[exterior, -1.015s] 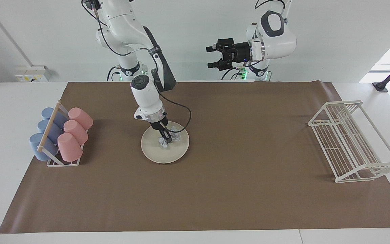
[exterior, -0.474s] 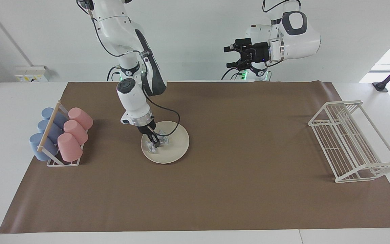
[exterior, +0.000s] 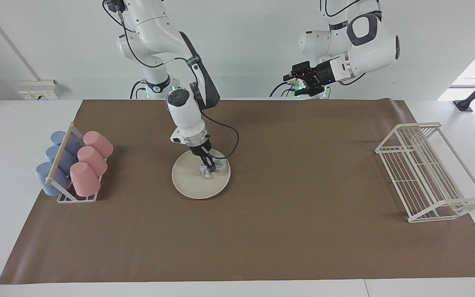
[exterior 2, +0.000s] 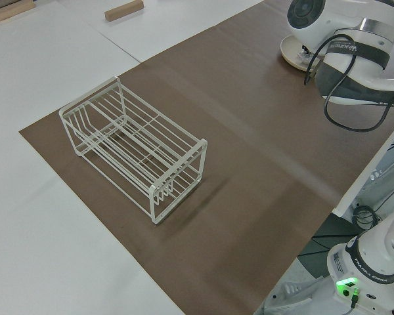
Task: Wipe plate with sponge
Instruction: 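Rub the sponge across the plate surface with the right gripper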
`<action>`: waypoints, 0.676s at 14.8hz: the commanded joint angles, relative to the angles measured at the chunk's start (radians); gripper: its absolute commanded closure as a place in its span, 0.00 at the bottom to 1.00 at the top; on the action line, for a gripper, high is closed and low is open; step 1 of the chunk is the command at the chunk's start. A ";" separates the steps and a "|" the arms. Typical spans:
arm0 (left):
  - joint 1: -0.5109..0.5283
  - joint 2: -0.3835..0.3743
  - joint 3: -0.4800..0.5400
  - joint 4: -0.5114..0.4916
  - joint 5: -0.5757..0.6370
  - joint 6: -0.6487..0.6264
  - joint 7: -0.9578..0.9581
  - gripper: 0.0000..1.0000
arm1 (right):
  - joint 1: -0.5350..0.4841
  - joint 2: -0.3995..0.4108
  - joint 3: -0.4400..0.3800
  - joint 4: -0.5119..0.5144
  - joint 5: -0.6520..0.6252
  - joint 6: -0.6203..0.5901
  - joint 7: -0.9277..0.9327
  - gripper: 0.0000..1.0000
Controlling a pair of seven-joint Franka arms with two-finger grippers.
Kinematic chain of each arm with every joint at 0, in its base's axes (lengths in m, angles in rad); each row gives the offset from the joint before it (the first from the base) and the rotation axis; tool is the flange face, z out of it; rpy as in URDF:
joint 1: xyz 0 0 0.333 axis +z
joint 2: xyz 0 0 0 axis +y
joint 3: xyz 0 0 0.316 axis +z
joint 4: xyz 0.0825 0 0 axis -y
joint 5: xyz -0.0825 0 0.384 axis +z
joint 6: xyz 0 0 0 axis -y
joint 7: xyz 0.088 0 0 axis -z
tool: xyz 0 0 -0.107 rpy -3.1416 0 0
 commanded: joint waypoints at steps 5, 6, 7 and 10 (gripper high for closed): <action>0.034 0.035 -0.009 0.052 0.468 0.025 -0.017 0.00 | -0.133 0.038 0.003 -0.020 0.017 0.016 -0.287 1.00; 0.039 0.036 -0.009 0.052 0.523 0.034 -0.015 0.00 | -0.172 0.038 0.003 -0.020 0.017 0.015 -0.353 1.00; 0.039 0.038 -0.009 0.052 0.598 0.049 -0.017 0.00 | -0.199 0.040 0.003 -0.020 0.017 0.015 -0.413 1.00; 0.088 0.039 -0.010 0.050 0.647 0.064 -0.018 0.00 | -0.210 0.038 0.004 -0.029 0.017 0.015 -0.430 1.00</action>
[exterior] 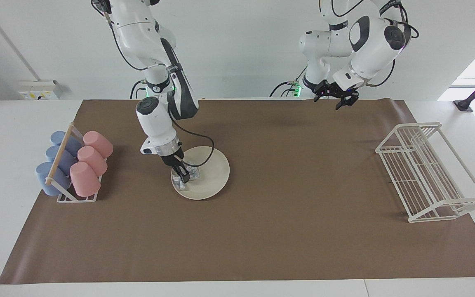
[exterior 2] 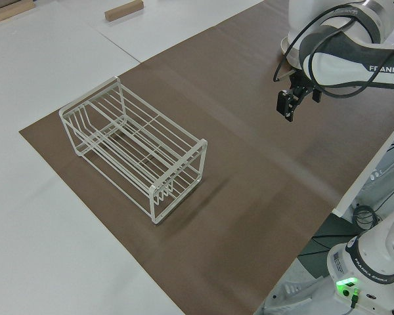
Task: Wipe plate with sponge
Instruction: 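Rub the sponge across the plate surface with the right gripper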
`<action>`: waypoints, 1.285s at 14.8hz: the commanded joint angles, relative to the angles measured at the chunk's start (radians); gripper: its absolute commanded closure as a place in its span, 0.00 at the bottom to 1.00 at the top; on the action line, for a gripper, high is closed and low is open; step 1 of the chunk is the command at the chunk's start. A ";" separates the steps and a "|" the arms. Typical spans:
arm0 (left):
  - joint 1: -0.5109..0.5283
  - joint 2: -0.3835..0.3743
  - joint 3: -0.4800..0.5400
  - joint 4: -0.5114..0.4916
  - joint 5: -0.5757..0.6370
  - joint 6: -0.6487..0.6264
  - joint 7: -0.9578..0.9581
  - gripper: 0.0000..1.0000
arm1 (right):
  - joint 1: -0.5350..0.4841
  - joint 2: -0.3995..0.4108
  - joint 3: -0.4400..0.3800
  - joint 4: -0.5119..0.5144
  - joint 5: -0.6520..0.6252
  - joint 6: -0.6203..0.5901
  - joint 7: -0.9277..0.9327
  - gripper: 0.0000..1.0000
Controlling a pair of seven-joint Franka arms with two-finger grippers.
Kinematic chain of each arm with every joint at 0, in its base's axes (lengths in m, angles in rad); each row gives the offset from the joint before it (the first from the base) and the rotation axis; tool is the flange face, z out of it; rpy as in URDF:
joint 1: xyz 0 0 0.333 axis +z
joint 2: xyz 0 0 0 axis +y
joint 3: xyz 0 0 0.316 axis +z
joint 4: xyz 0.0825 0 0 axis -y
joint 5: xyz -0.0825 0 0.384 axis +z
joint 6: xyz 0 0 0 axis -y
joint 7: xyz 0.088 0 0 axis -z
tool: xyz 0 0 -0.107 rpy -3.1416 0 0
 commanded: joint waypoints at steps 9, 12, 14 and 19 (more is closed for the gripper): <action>0.057 0.012 -0.010 0.013 0.030 0.015 -0.035 0.00 | 0.184 0.043 0.006 -0.033 0.016 0.058 0.294 1.00; 0.058 0.012 -0.010 0.014 0.031 0.015 -0.056 0.00 | 0.203 0.049 0.006 -0.033 0.016 0.075 0.327 1.00; 0.058 0.012 -0.010 0.014 0.031 0.019 -0.102 0.00 | 0.201 0.049 0.006 -0.026 0.016 0.066 0.324 1.00; 0.058 0.013 -0.013 0.014 0.031 0.050 -0.142 0.00 | 0.189 -0.115 0.001 0.042 0.016 -0.232 0.350 1.00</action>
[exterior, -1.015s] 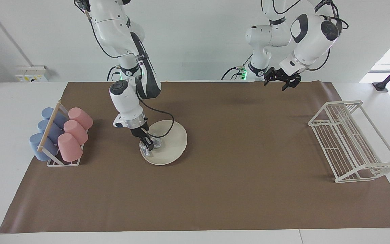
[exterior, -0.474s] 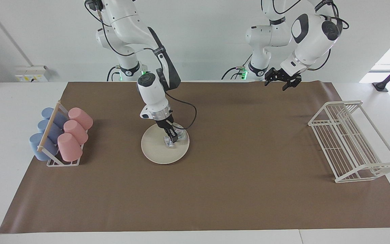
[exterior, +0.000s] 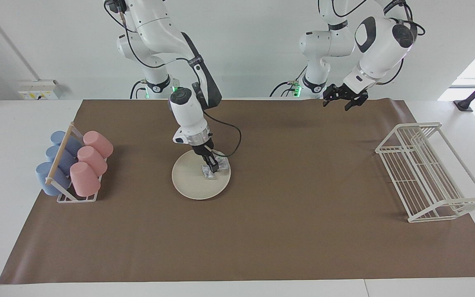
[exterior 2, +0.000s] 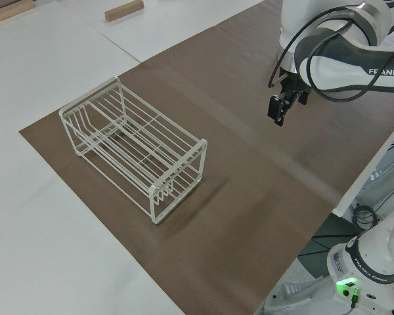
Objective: Wipe plate with sponge
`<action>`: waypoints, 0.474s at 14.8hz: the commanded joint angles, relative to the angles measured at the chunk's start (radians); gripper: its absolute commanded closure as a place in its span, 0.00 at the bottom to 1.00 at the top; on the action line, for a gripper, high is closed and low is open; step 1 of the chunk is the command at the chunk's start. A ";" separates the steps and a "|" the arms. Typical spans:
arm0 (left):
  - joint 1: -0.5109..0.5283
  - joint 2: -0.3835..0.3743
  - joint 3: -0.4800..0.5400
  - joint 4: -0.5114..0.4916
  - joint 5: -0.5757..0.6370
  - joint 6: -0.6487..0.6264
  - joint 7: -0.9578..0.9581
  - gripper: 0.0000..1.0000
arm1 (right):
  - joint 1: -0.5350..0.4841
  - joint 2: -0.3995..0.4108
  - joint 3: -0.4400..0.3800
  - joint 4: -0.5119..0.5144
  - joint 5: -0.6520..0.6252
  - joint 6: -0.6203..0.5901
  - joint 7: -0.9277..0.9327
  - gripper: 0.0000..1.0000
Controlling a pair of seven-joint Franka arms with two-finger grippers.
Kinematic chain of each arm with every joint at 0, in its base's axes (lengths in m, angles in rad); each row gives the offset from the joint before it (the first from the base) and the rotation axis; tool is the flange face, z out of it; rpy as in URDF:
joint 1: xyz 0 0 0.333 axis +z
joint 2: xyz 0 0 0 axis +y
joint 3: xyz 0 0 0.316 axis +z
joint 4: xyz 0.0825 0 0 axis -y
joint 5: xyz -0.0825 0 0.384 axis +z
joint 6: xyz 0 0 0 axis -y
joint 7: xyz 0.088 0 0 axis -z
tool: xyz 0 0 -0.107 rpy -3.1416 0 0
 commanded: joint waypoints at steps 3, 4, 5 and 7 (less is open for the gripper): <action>0.009 0.010 -0.010 0.010 -0.008 0.014 -0.121 0.00 | -0.017 -0.193 0.000 0.128 0.011 -0.442 0.102 1.00; 0.009 0.010 -0.007 0.007 -0.069 0.020 -0.126 0.00 | -0.014 -0.222 0.000 0.159 0.006 -0.509 0.136 1.00; 0.010 0.010 -0.006 0.007 -0.170 0.020 -0.124 0.00 | -0.008 -0.248 0.000 0.190 0.002 -0.565 0.171 1.00; 0.007 0.010 -0.004 0.007 -0.353 0.011 -0.126 0.00 | -0.004 -0.302 0.002 0.275 -0.002 -0.731 0.237 1.00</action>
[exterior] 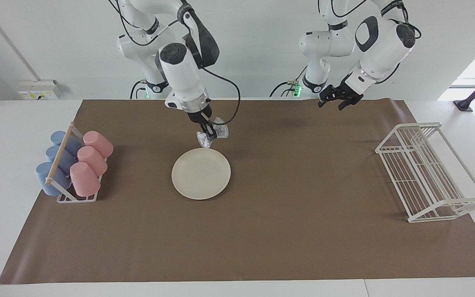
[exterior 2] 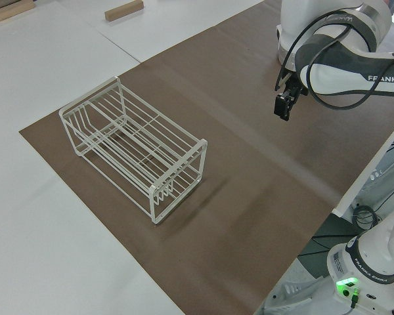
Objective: Wipe plate with sponge
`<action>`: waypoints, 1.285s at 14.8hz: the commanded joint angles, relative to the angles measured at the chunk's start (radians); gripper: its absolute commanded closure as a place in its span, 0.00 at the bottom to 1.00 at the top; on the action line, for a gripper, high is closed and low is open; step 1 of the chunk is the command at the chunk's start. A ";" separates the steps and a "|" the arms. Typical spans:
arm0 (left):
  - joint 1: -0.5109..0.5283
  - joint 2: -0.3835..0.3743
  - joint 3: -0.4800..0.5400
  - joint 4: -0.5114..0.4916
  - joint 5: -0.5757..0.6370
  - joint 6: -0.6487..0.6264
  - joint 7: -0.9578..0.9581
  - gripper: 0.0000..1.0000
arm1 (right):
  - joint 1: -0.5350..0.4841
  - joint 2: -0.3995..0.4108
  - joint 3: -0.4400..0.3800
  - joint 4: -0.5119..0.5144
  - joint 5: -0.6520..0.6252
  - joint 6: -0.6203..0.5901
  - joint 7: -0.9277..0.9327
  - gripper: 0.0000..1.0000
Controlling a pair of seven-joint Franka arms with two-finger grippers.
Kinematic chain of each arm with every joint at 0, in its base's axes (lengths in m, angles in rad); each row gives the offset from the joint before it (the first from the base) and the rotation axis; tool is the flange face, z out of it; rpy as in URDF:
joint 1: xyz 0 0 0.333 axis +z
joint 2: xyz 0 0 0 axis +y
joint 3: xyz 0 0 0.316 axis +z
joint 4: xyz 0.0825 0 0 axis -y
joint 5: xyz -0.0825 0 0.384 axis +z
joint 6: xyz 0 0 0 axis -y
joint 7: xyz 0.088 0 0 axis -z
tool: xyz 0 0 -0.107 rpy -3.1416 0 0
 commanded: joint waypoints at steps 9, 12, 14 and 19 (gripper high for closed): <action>-0.194 0.035 -0.031 0.044 -0.838 0.176 -0.109 0.00 | 0.151 -0.105 0.036 0.150 -0.023 -0.183 0.443 1.00; -0.314 0.067 -0.054 0.079 -0.839 0.295 -0.198 0.00 | 0.166 -0.105 0.036 0.144 -0.023 -0.164 0.463 1.00; -0.338 0.072 -0.062 0.098 -0.839 0.298 -0.260 0.00 | 0.166 -0.103 0.036 0.142 -0.024 -0.164 0.461 1.00; -0.340 0.098 -0.097 0.148 -0.834 0.294 -0.317 0.00 | 0.166 -0.103 0.036 0.139 -0.026 -0.167 0.457 1.00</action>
